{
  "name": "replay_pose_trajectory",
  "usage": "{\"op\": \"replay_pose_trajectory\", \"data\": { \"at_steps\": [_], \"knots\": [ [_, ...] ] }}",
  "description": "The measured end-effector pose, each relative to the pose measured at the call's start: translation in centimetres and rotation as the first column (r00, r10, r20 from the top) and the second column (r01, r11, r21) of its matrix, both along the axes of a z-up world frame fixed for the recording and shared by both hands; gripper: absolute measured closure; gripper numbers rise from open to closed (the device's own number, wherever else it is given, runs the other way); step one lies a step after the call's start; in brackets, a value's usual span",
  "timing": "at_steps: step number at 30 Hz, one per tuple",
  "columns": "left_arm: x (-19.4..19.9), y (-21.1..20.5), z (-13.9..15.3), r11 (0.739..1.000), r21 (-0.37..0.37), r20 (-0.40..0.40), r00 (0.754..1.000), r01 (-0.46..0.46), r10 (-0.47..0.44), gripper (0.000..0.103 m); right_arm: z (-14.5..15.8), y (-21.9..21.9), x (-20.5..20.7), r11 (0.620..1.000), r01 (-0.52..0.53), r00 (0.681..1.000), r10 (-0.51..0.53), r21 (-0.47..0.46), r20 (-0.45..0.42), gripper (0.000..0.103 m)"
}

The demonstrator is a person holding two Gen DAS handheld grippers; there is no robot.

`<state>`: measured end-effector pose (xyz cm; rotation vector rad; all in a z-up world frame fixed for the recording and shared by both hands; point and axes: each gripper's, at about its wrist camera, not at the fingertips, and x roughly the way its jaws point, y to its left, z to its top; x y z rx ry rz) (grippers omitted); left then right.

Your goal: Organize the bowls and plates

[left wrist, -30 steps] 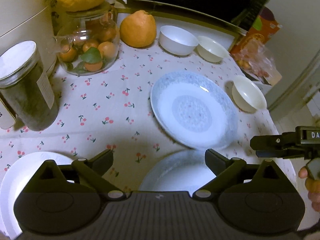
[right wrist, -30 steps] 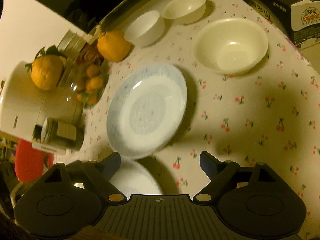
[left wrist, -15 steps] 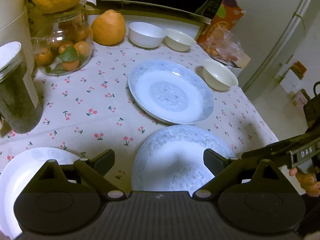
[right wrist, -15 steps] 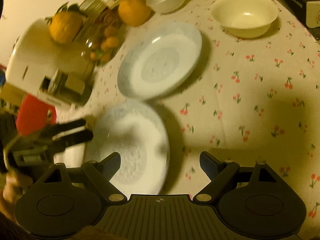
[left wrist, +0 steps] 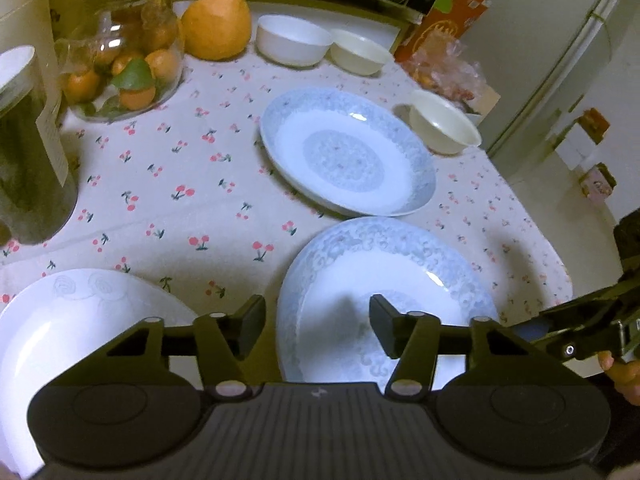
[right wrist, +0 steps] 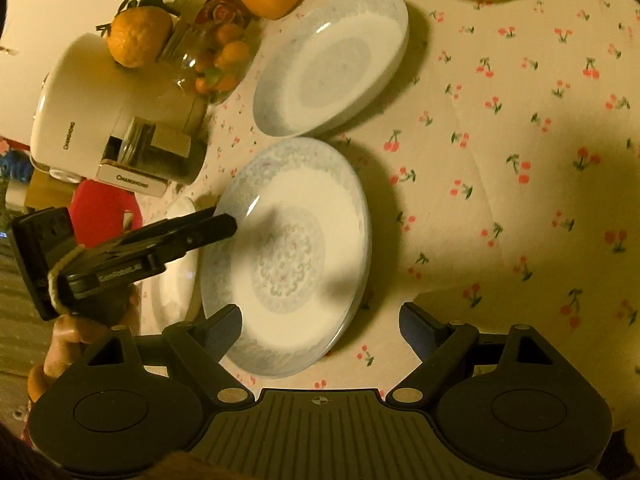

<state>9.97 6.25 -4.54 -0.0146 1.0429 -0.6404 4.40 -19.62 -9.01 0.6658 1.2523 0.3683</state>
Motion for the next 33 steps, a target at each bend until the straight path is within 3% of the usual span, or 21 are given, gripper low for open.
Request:
{"op": "replay_pose_trajectory", "data": {
  "at_steps": [9, 15, 21, 26, 33],
  "knots": [
    [0.2, -0.1, -0.5, 1.0, 0.026, -0.009, 1.0, -0.01, 0.01, 0.076, -0.5, -0.1, -0.1, 1.0, 0.021, 1.0, -0.021, -0.007, 0.01, 0.063],
    [0.3, -0.1, -0.6, 0.999, 0.048, 0.001, 1.0, -0.007, 0.007, 0.08, -1.0, 0.1, 0.1, 0.999, 0.027, 0.999, -0.026, -0.036, 0.018, 0.076],
    [0.4, -0.1, -0.6, 0.999, 0.053, 0.0, 1.0, -0.014, 0.014, 0.082, -0.7, 0.3, 0.2, 0.997, 0.012, 1.0, -0.01, -0.08, 0.028, 0.083],
    [-0.1, -0.1, -0.4, 0.998, 0.06, 0.011, 1.0, 0.007, -0.008, 0.082, -0.4, 0.5, 0.0, 0.993, -0.011, 0.999, 0.017, -0.116, 0.049, 0.083],
    [-0.3, 0.0, 0.7, 1.0, 0.028, 0.028, 1.0, -0.007, 0.006, 0.082, 0.2, 0.0, 0.3, 0.995, -0.007, 1.0, 0.01, -0.097, 0.023, 0.084]
  ]
}}
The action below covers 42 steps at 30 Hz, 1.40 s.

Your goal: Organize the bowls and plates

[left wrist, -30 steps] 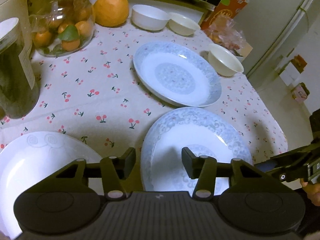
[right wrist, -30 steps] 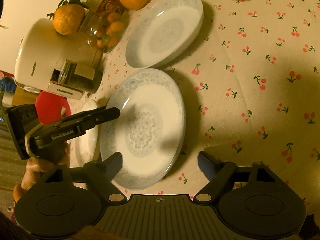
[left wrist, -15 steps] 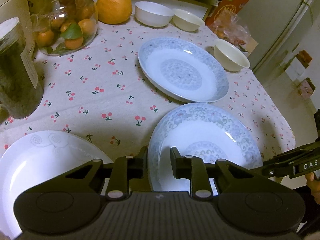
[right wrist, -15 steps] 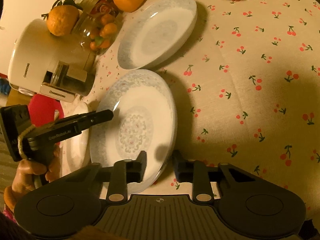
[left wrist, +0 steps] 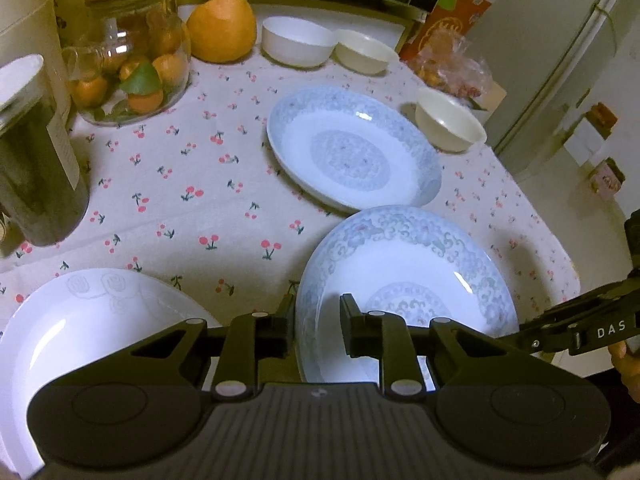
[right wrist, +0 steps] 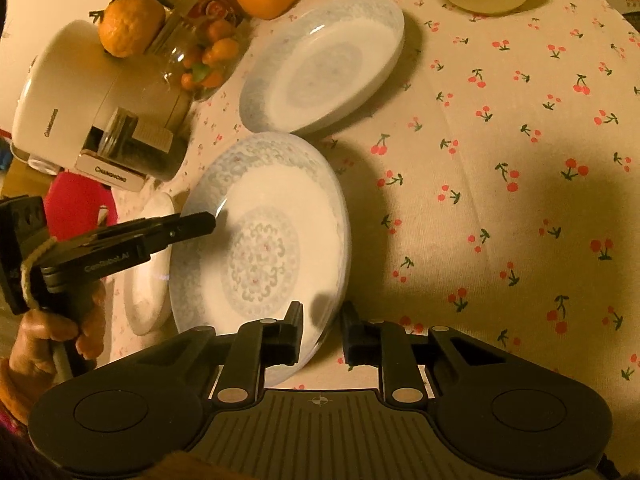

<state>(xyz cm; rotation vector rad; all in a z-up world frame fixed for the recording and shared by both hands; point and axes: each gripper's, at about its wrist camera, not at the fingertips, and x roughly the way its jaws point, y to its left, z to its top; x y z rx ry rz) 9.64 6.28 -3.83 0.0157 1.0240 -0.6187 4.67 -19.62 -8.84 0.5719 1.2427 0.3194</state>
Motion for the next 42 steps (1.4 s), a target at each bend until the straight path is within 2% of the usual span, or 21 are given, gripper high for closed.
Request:
{"op": "replay_pose_trajectory", "data": {
  "at_steps": [7, 18, 27, 39, 42],
  "knots": [
    [0.8, 0.2, 0.9, 0.995, -0.053, 0.005, 0.997, -0.079, 0.08, 0.082, 1.5, -0.9, 1.0, 0.999, 0.045, 0.999, -0.046, 0.026, 0.027, 0.086],
    [3.0, -1.0, 1.6, 0.975, -0.124, 0.026, 0.981, -0.186, 0.19, 0.082, 2.4, -3.2, 4.9, 0.983, 0.179, 0.98, -0.182, 0.042, 0.083, 0.087],
    [5.0, -1.7, 1.1, 0.932, -0.176, 0.008, 0.946, -0.317, 0.323, 0.084, 2.6, -4.0, 8.6, 0.968, 0.247, 0.958, -0.25, 0.038, 0.142, 0.087],
    [6.5, -2.5, 0.3, 0.882, -0.171, 0.055, 0.89, -0.439, 0.453, 0.084, 1.1, -3.9, 11.8, 0.944, 0.323, 0.931, -0.329, 0.062, 0.156, 0.087],
    [6.7, -3.0, 0.0, 0.882, -0.159, 0.071, 0.886, -0.443, 0.458, 0.084, 0.8, -4.2, 12.4, 0.936, 0.345, 0.922, -0.352, 0.07, 0.159, 0.087]
  ]
}}
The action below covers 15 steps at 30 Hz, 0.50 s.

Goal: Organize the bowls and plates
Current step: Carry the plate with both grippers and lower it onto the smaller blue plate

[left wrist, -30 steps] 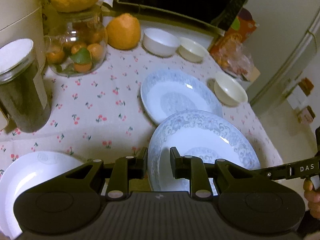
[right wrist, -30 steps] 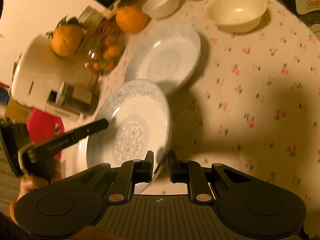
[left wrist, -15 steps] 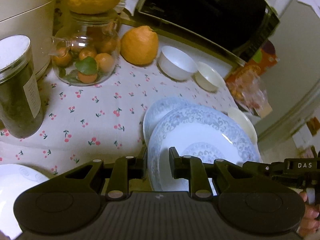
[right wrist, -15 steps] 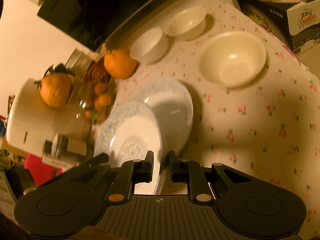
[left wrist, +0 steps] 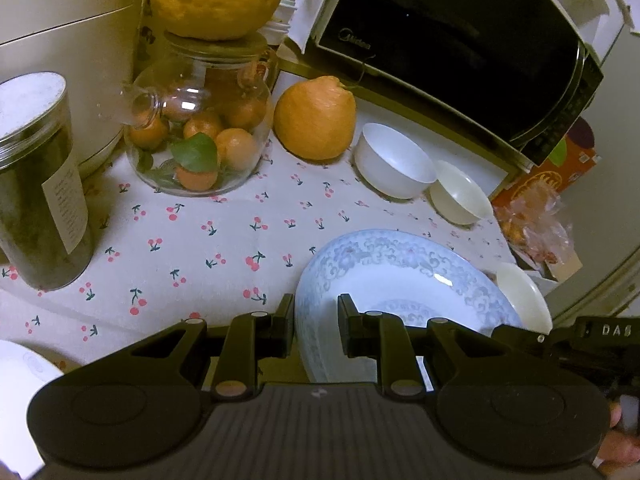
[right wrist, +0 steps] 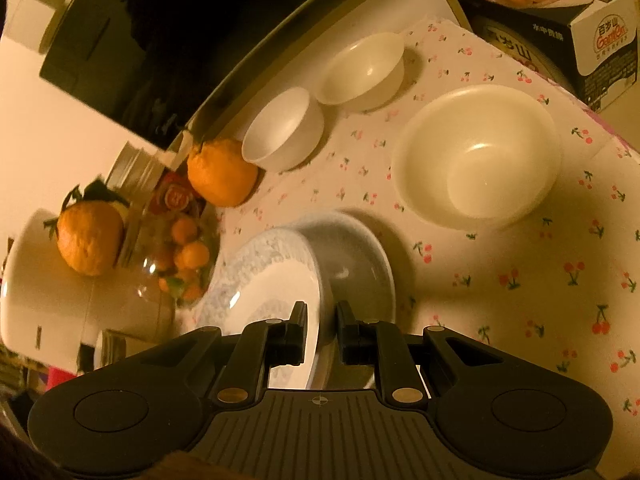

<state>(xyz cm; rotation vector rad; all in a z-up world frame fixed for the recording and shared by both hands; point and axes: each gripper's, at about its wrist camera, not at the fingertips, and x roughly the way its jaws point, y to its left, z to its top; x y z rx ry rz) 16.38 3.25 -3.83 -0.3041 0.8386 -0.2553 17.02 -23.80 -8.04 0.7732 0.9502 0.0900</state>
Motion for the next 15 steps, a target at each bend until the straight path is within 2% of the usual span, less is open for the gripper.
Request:
{"op": "replay_pose_trajectory", "data": {
  "at_steps": [15],
  "knots": [
    [0.0, -1.2, -0.5, 0.997, 0.08, 0.067, 0.998, 0.001, -0.006, 0.084, -1.0, 0.2, 0.9, 0.999, 0.035, 0.999, -0.035, -0.019, -0.001, 0.087]
  ]
}}
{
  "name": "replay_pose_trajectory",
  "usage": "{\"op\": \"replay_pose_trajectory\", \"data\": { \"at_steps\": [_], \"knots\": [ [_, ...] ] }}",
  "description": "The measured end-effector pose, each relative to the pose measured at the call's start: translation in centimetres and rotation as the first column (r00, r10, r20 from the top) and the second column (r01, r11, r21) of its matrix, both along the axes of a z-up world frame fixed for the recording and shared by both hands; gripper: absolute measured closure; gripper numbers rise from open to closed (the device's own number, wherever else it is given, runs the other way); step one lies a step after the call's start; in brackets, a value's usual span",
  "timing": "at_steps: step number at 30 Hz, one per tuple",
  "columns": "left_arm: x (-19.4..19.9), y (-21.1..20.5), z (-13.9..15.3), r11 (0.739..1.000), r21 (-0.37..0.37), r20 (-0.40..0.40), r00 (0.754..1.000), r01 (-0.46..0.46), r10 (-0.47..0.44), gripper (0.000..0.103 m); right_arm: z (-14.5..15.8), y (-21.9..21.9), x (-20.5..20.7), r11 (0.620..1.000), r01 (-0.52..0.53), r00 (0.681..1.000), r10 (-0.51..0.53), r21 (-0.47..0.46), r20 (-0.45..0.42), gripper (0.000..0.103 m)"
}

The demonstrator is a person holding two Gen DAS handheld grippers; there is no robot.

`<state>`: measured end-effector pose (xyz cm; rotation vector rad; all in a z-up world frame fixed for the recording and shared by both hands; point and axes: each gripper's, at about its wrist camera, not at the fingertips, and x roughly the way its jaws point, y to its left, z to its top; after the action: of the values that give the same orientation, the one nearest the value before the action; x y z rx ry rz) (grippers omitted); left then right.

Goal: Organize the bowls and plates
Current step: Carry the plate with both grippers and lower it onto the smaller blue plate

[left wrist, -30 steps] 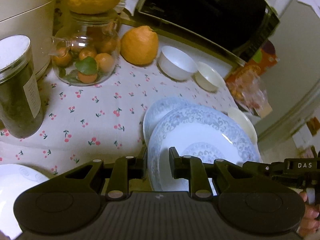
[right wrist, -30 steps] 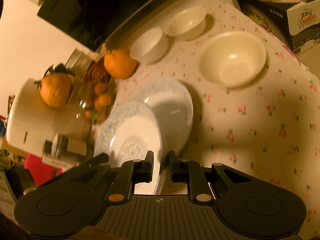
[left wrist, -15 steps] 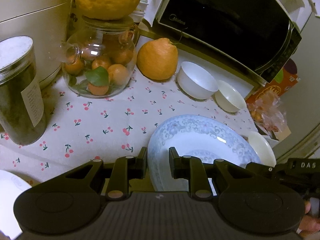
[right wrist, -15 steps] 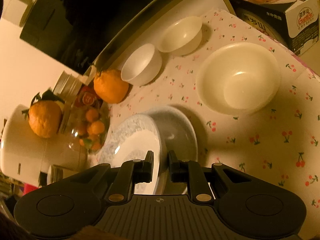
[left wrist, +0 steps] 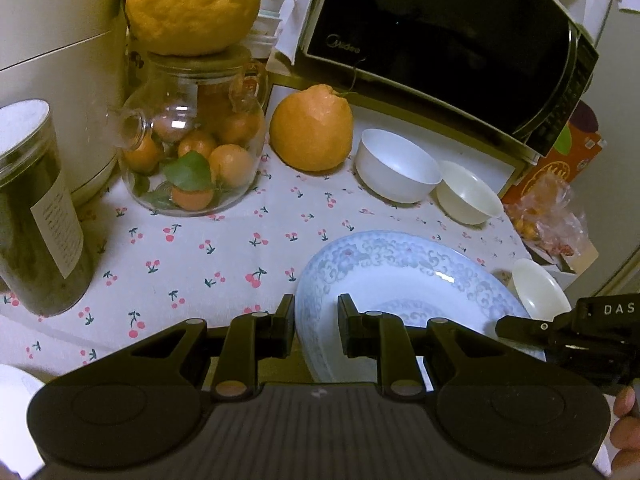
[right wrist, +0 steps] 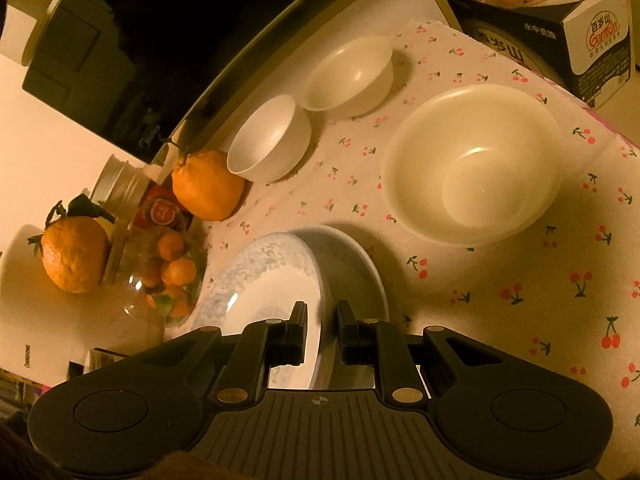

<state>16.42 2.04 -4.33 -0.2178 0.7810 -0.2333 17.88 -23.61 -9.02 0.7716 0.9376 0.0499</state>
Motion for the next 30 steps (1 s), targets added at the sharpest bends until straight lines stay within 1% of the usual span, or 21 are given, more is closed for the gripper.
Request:
{"op": "replay_pose_trajectory", "data": {
  "at_steps": [6, 25, 28, 30],
  "knots": [
    [-0.2, -0.7, -0.2, 0.998, 0.053, 0.023, 0.999, 0.021, -0.022, 0.084, 0.1, 0.1, 0.2, 0.999, -0.001, 1.0, 0.001, -0.035, 0.008, 0.087],
    [-0.6, -2.3, -1.1, 0.983, 0.172, 0.067, 0.995, 0.063, -0.075, 0.083, 0.3, -0.1, 0.2, 0.995, 0.005, 1.0, -0.004, -0.102, 0.015, 0.087],
    [-0.7, -2.5, -1.2, 0.978, 0.198, 0.066, 0.994, 0.071, -0.086, 0.083, 0.4, 0.1, 0.3, 0.993, -0.005, 1.0, 0.007, -0.121, 0.016, 0.087],
    [-0.7, -2.7, -1.5, 0.972, 0.221, 0.05, 0.995, 0.078, -0.092, 0.084, 0.4, 0.3, 0.3, 0.99, -0.016, 1.0, 0.018, -0.14, 0.017, 0.087]
  ]
}}
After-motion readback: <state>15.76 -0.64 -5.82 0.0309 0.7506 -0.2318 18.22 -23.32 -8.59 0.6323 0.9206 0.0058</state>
